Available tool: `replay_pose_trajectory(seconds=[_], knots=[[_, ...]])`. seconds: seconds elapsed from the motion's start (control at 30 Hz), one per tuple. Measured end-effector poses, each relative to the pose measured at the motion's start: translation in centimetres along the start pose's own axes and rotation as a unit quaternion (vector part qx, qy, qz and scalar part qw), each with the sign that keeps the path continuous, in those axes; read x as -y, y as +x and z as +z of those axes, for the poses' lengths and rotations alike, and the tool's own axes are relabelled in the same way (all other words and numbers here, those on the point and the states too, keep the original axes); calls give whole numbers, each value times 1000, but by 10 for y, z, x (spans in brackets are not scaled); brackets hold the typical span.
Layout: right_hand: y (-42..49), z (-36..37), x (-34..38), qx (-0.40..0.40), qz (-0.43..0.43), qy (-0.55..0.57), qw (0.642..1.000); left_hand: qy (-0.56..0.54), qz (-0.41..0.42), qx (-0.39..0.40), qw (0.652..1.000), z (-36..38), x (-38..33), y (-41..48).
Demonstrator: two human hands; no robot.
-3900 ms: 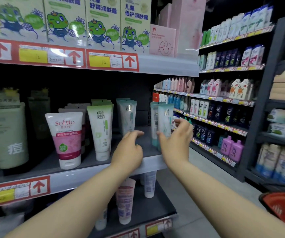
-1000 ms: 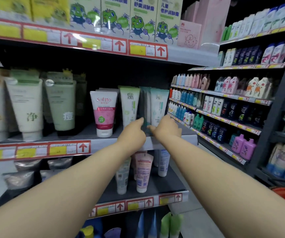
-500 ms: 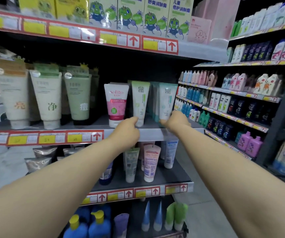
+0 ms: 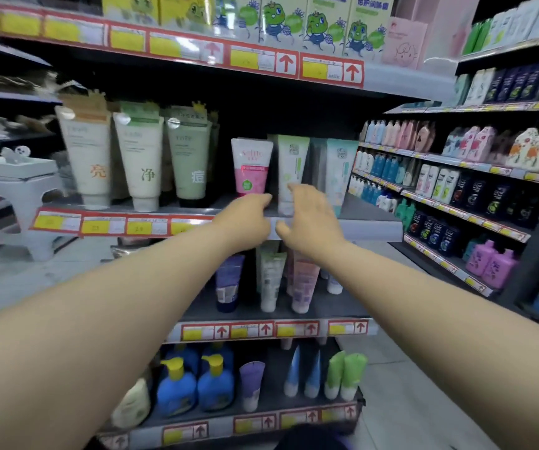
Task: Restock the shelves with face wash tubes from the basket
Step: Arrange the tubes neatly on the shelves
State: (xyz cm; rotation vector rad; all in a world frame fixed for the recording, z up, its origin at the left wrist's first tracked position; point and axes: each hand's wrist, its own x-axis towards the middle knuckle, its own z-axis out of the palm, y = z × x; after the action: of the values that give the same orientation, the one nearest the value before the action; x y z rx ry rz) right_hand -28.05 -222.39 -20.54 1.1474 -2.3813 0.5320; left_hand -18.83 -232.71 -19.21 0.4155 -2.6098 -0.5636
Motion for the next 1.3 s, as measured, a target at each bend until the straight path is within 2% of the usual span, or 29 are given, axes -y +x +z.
replay_pose_trajectory(seconds=[0.1, 0.3, 0.6, 0.73, 0.83, 0.97, 1.03, 1.17, 1.3], knots=[[-12, 7, 39, 65, -78, -12, 995, 54, -7, -6, 998, -21, 25, -28], [-35, 44, 112, 155, -130, -32, 979, 155, -54, 17, 986, -52, 104, -86], [-46, 138, 193, 249, -110, 40, 962, 198, -141, 67, 968, -37, 212, -137], [-50, 195, 217, 255, -78, 125, 956, 182, -167, 50, 968, -7, 252, -140], [-47, 232, 231, 259, 9, 210, 943, 130, -205, 20, 970, 18, 279, -133], [-39, 266, 239, 246, 111, 306, 913, -44, -266, -38, 962, 35, 303, -115], [-30, 277, 241, 227, 145, 340, 901, -98, -271, -65, 955, 42, 312, -105], [-11, 292, 240, 208, 160, 365, 893, -168, -256, -110, 946, 52, 325, -88], [-13, 295, 239, 221, 140, 368, 892, -167, -266, -153, 937, 51, 335, -77]])
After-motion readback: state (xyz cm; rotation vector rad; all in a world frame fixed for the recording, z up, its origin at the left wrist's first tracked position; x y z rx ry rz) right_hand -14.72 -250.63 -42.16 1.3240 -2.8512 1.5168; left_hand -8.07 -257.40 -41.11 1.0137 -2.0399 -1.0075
